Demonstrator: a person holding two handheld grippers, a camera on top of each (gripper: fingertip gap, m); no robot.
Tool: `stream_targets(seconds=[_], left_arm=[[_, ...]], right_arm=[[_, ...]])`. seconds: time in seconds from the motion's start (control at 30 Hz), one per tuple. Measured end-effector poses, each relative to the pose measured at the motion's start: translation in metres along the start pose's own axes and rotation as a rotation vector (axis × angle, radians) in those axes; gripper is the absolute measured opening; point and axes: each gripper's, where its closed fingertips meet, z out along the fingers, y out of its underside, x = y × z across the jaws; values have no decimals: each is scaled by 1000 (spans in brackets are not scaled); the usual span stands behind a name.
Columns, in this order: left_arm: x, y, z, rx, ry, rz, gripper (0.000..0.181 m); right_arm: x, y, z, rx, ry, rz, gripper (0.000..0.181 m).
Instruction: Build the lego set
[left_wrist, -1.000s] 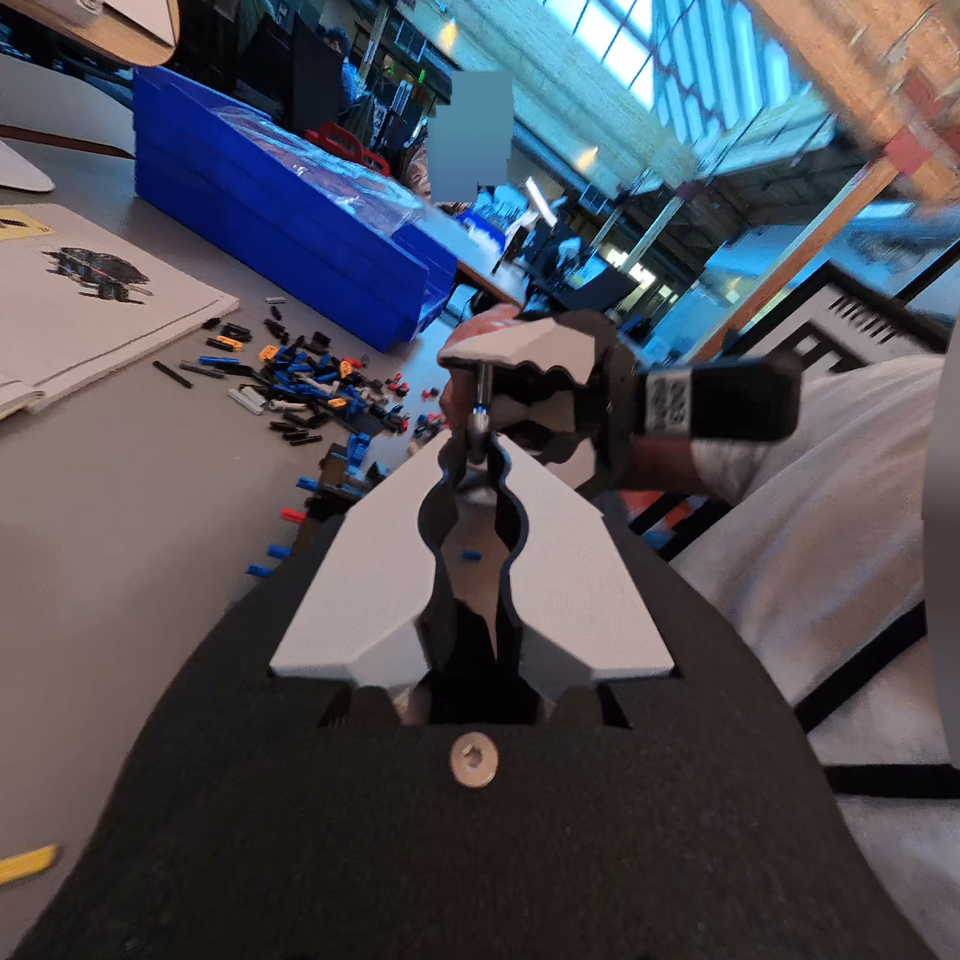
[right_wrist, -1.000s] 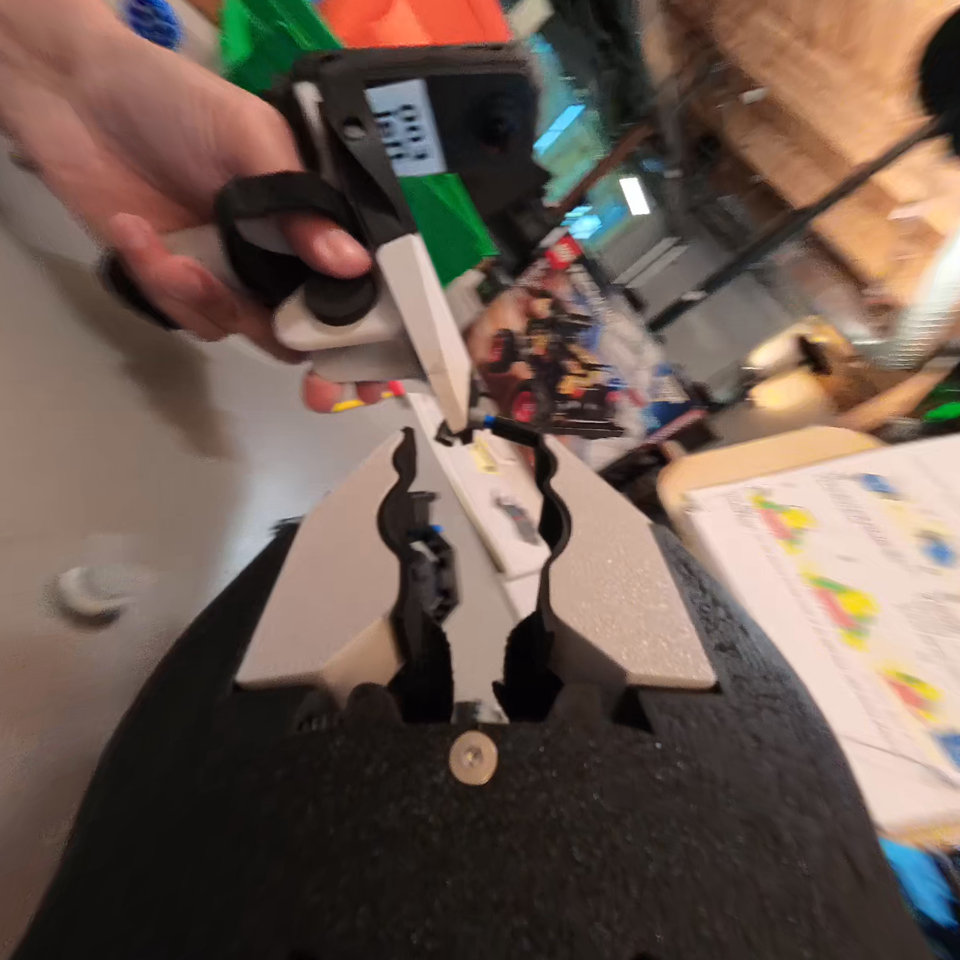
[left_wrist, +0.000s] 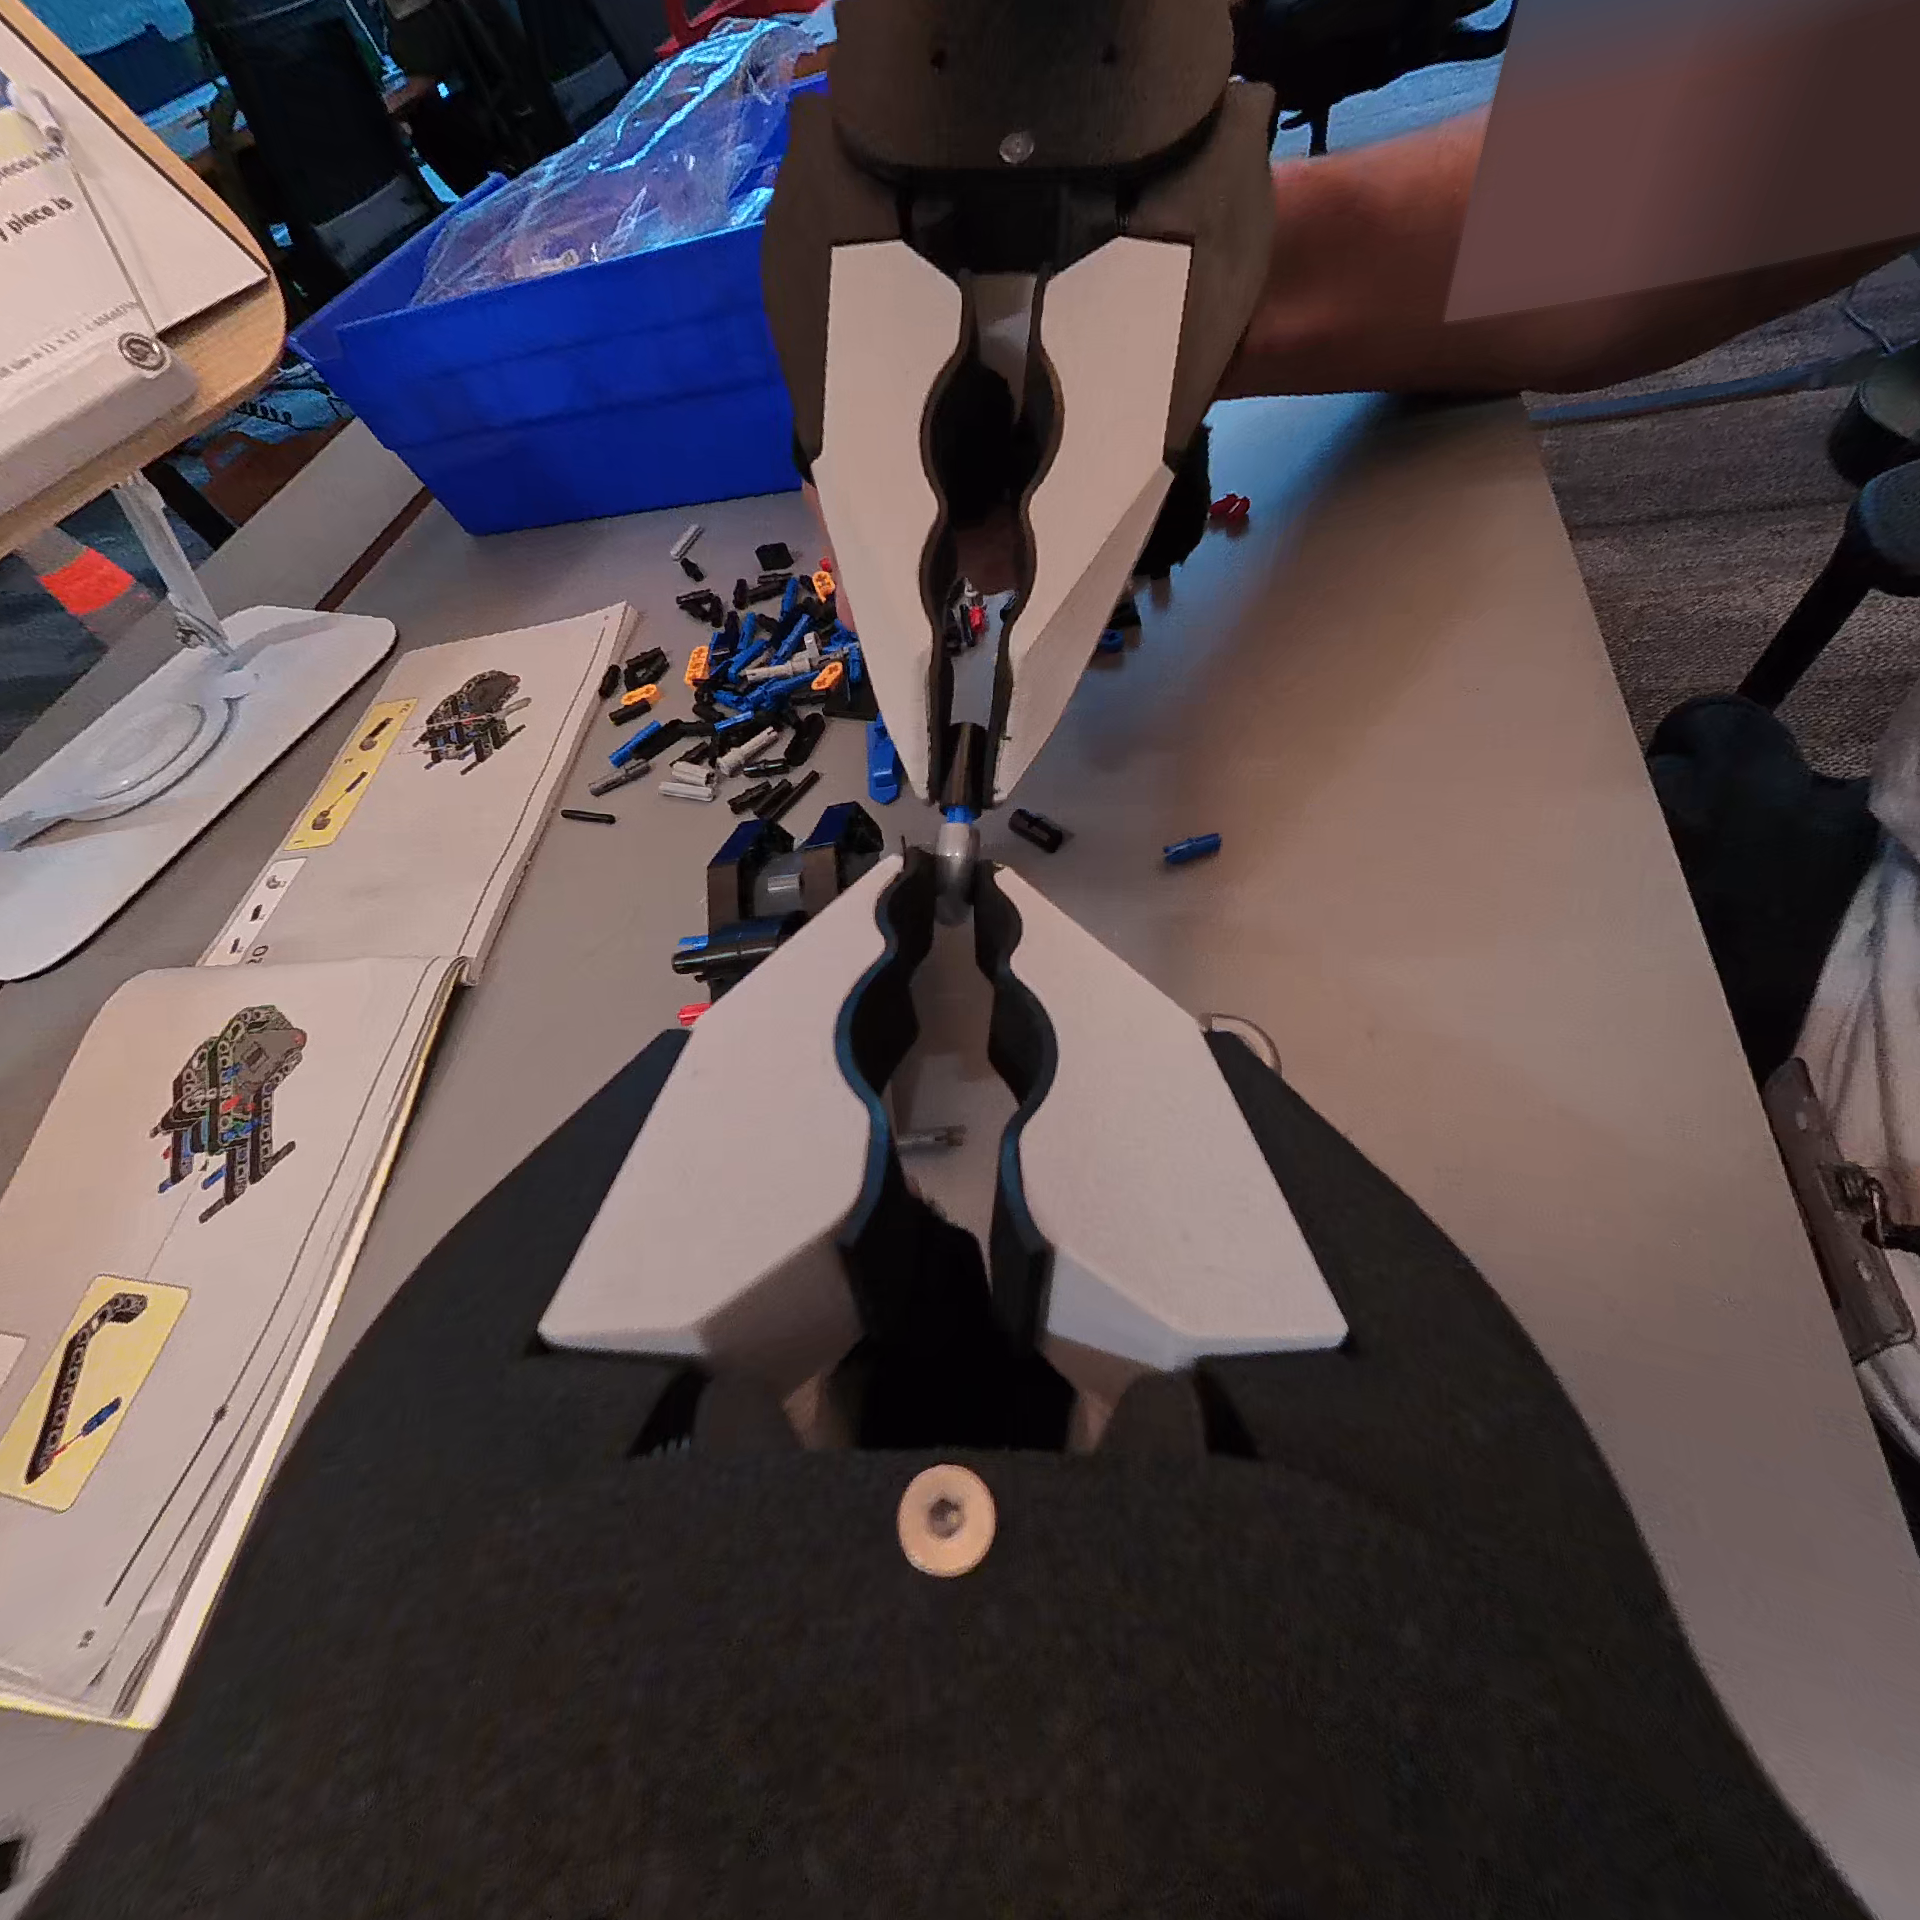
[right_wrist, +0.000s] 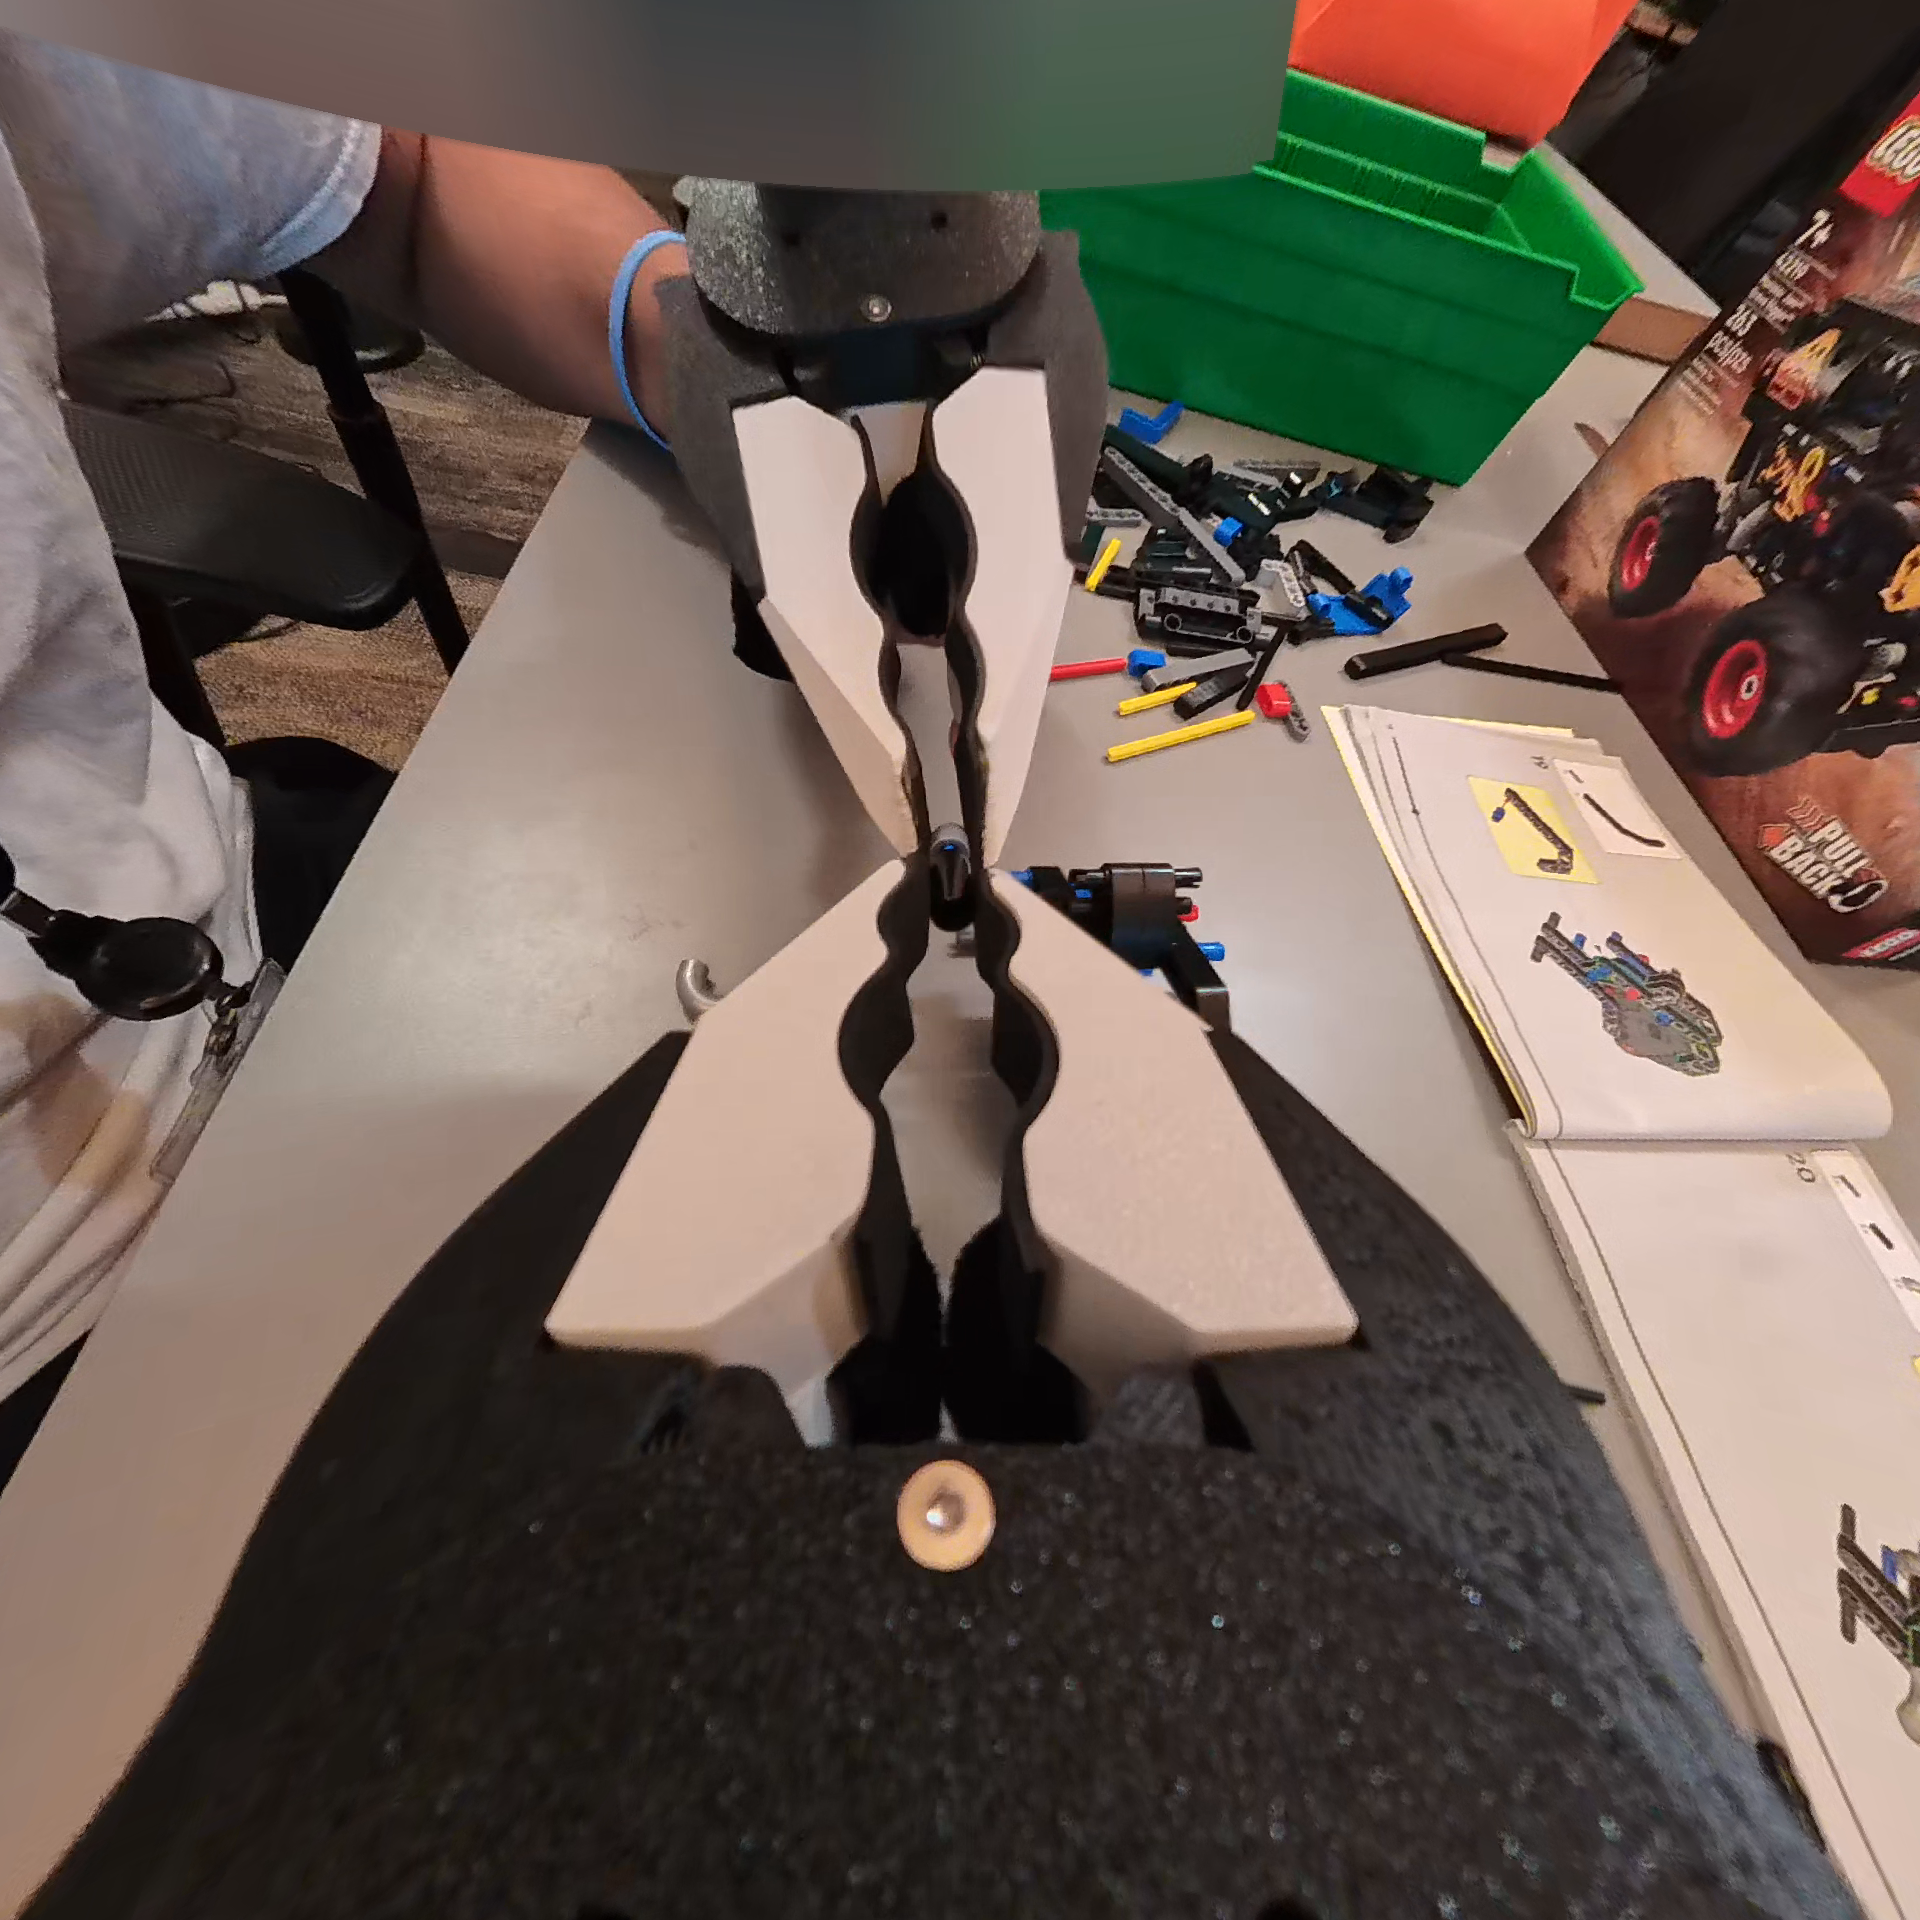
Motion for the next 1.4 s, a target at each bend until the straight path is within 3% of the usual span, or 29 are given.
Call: stream_targets(seconds=[0.23,0.8,0.9,0.97,1.03,1.1,1.4], left_arm=[[-1,-3,-1,17,-20,16,6],[-6,2,3,-94,-208,217,5],[18,-27,5,29,-180,286,0],[18,-37,5,15,-284,434,0],[-3,-20,-5,1,-287,306,0],[-16,-20,-12,12,-279,241,0],[-21,4,2,-37,-245,221,1]], right_arm=[[0,-2,-1,-11,17,-23,7],[2,11,8,-81,56,-47,6],[-6,28,30,-160,35,-60,6],[-12,26,34,-162,12,-95,6],[8,19,16,-133,73,-48,6],[11,19,11,-146,94,-53,6],[22,22,-5,-156,118,-29,6]])
